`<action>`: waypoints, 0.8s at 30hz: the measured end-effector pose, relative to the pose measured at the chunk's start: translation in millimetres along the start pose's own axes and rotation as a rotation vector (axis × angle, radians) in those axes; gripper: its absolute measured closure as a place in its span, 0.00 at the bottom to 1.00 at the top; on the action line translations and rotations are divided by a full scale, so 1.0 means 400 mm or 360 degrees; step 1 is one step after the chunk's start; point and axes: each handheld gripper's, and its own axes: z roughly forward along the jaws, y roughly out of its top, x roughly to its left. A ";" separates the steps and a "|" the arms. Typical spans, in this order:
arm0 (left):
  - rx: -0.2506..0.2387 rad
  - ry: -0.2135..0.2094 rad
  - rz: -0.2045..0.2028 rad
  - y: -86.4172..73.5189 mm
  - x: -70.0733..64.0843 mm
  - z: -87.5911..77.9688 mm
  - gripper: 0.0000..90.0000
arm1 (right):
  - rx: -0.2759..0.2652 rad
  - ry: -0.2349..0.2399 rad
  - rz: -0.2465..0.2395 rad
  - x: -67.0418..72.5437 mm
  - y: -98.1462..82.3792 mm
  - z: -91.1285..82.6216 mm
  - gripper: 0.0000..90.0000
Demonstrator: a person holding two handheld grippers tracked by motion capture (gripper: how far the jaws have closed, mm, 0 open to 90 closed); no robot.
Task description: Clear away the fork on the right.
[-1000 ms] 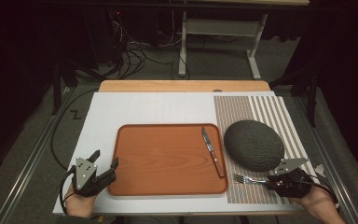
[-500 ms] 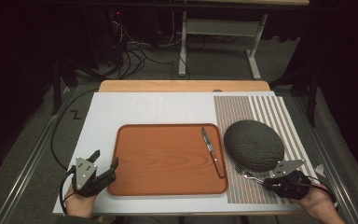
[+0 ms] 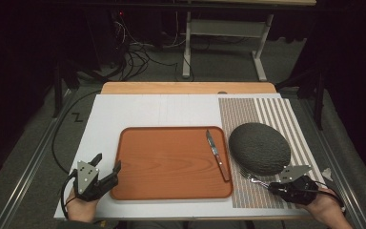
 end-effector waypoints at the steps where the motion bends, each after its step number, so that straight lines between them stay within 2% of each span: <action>1: 0.0000 0.0001 0.0000 0.000 0.000 0.000 0.37 | -0.0002 -0.0002 0.0000 0.000 0.000 0.000 0.88; 18: -0.0002 0.0003 -0.0001 0.000 0.000 -0.001 0.37 | -0.0085 0.0010 0.0014 0.015 0.020 -0.026 0.88; 24: -0.0003 0.0003 -0.0002 0.000 0.000 -0.001 0.37 | -0.0095 0.0010 0.0055 0.021 0.039 -0.033 0.88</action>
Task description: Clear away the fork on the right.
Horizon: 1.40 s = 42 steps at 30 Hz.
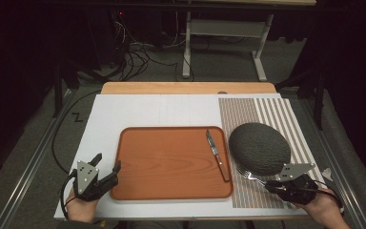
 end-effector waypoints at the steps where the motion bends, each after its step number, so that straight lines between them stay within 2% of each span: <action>1: 0.0000 0.0000 0.0000 0.000 0.000 0.000 0.37 | -0.0002 -0.0005 0.0003 0.001 0.005 -0.001 0.88; 18: -0.0002 -0.0001 -0.0001 0.000 0.001 0.000 0.37 | -0.0038 -0.0029 0.0075 0.005 0.077 0.004 0.88; 26: -0.0003 -0.0002 0.0000 0.000 0.001 0.000 0.37 | -0.0056 -0.0024 0.0085 0.010 0.117 0.014 0.88; 42: -0.0005 -0.0007 0.0000 0.001 0.003 -0.001 0.37 | -0.0089 0.0005 0.0111 0.027 0.227 0.057 0.88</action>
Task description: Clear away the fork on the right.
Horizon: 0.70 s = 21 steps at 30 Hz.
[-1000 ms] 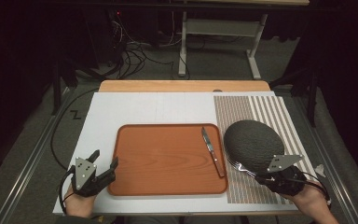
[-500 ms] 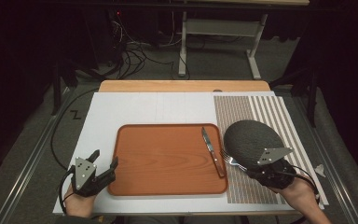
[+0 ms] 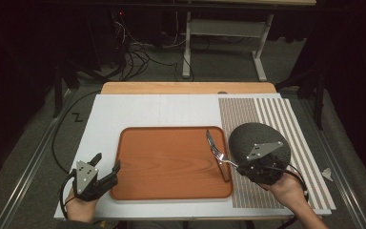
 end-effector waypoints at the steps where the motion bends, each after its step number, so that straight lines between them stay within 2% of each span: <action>1: 0.0000 0.0000 0.0001 0.000 0.000 0.000 0.37 | 0.0001 0.0000 0.0003 0.001 0.005 0.003 0.88; 9: 0.0000 0.0000 0.0005 0.000 -0.001 0.000 0.37 | -0.0004 0.0012 0.0027 0.010 0.056 0.039 0.88; 18: -0.0004 -0.0003 0.0006 0.001 0.000 -0.001 0.37 | 0.0005 0.0055 -0.0022 0.043 0.118 0.088 0.88; 21: -0.0003 -0.0004 0.0005 0.001 0.000 -0.001 0.37 | 0.0015 0.0062 -0.0015 0.052 0.133 0.102 0.88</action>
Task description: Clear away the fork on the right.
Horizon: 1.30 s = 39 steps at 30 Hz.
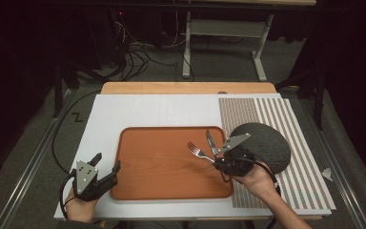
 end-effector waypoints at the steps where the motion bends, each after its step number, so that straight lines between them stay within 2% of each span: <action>1: -0.0001 0.0000 0.0000 0.000 0.000 0.000 0.37 | 0.0004 0.0001 0.0002 0.002 0.005 0.005 0.88; 13: -0.0001 0.0004 -0.0009 0.001 0.001 0.002 0.37 | 0.0027 0.0006 0.0055 0.015 0.040 0.053 0.88; 22: 0.0001 0.0002 -0.0006 0.001 0.001 0.003 0.37 | 0.0039 0.0007 0.0087 0.009 0.057 0.082 0.88; 25: 0.0000 0.0004 -0.0008 0.001 0.002 0.003 0.37 | 0.0036 0.0015 0.0124 0.001 0.061 0.088 0.88; 39: -0.0001 0.0003 -0.0009 0.002 0.002 0.003 0.37 | 0.0075 0.0004 0.0143 0.008 0.080 0.130 0.88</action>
